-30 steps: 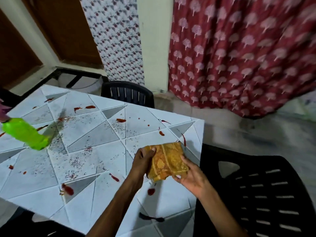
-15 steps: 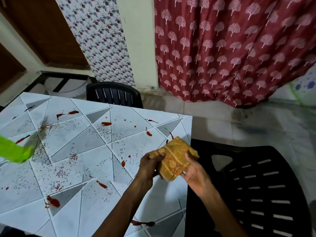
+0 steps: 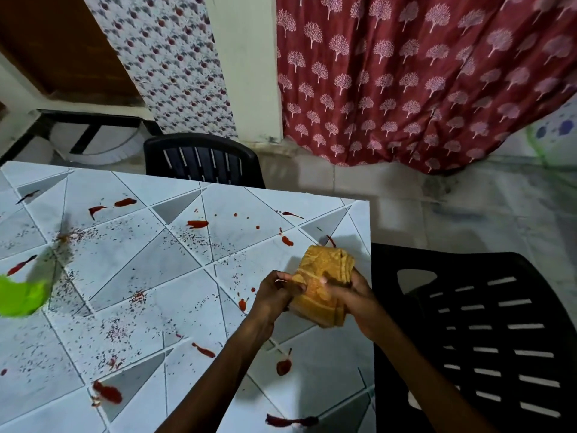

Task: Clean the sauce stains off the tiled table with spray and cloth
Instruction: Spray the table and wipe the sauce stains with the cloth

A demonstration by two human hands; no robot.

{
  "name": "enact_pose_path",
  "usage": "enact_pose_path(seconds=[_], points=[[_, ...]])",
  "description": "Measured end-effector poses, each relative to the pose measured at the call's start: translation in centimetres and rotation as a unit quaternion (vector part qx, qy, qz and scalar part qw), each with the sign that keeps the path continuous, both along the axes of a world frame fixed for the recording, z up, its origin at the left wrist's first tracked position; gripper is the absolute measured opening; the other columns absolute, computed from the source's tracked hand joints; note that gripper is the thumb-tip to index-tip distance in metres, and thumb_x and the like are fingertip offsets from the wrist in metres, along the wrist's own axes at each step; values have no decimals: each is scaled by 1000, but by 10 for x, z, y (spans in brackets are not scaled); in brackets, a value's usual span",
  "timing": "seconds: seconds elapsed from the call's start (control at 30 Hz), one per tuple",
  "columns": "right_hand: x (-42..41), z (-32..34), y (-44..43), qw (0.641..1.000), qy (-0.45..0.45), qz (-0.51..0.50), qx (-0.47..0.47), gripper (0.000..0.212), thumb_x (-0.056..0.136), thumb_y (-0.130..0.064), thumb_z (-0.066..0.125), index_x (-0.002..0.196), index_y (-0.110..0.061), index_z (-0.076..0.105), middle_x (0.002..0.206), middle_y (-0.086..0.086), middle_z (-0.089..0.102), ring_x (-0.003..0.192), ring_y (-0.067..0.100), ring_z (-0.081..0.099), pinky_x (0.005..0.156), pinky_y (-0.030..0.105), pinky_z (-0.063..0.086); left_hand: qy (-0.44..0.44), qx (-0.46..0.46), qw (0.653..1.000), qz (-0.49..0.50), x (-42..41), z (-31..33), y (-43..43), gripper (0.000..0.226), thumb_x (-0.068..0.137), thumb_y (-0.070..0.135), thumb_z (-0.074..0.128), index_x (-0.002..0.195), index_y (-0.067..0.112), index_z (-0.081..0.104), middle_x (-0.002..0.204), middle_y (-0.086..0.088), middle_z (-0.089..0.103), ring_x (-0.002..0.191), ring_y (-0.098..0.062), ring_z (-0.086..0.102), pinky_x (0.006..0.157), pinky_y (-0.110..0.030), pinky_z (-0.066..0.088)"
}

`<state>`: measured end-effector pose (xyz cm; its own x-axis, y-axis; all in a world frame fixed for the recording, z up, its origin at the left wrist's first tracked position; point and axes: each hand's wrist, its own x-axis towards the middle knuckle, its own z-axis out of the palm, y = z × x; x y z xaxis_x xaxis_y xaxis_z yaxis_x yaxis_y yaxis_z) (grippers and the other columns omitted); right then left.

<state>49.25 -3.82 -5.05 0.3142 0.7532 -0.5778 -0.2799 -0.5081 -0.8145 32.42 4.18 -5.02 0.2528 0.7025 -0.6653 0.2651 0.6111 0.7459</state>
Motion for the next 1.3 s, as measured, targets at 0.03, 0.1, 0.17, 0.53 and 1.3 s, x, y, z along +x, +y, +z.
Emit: enact_pose_path(seconds=[0.03, 0.1, 0.17, 0.53, 1.3], points=[[-3, 0, 3, 1000, -27, 10, -8, 48, 88, -14, 77, 132, -24, 61, 121, -4, 72, 112, 22, 68, 96, 45, 58, -5, -3, 1000, -18, -4, -2, 2, 31, 71, 16, 83, 94, 15, 63, 91, -9, 70, 77, -20, 62, 66, -34, 56], [-5, -1, 12, 994, -101, 5, -44, 53, 88, -8, 74, 136, -19, 57, 124, 2, 67, 117, 29, 62, 101, 48, 52, -7, 5, 998, -67, -14, -6, 8, 28, 75, 21, 78, 99, 15, 65, 102, -7, 70, 84, -18, 63, 68, -30, 56], [-4, -1, 20, 978, -196, 14, -65, 59, 83, -26, 72, 139, -20, 54, 125, 5, 65, 118, 33, 60, 102, 52, 50, 87, 135, 978, -134, -35, -19, 20, 30, 83, 33, 74, 108, 20, 64, 112, -2, 67, 95, -18, 63, 78, -35, 54], [-26, -39, 57, 857, -452, 177, -174, 60, 95, -19, 60, 152, -24, 40, 138, 11, 58, 124, 36, 57, 99, 45, 48, 388, 410, 780, -269, -167, -88, 94, 71, 83, 62, 49, 136, 15, 48, 141, -9, 50, 124, -35, 50, 94, -51, 49], [-48, 3, 103, 961, -273, 47, -24, 41, 95, -1, 61, 131, -22, 59, 106, -7, 63, 98, 14, 61, 79, 15, 47, 343, 422, 798, -260, -161, -99, 135, 61, 93, 48, 38, 140, 10, 47, 145, -12, 47, 129, -34, 44, 101, -50, 42]])
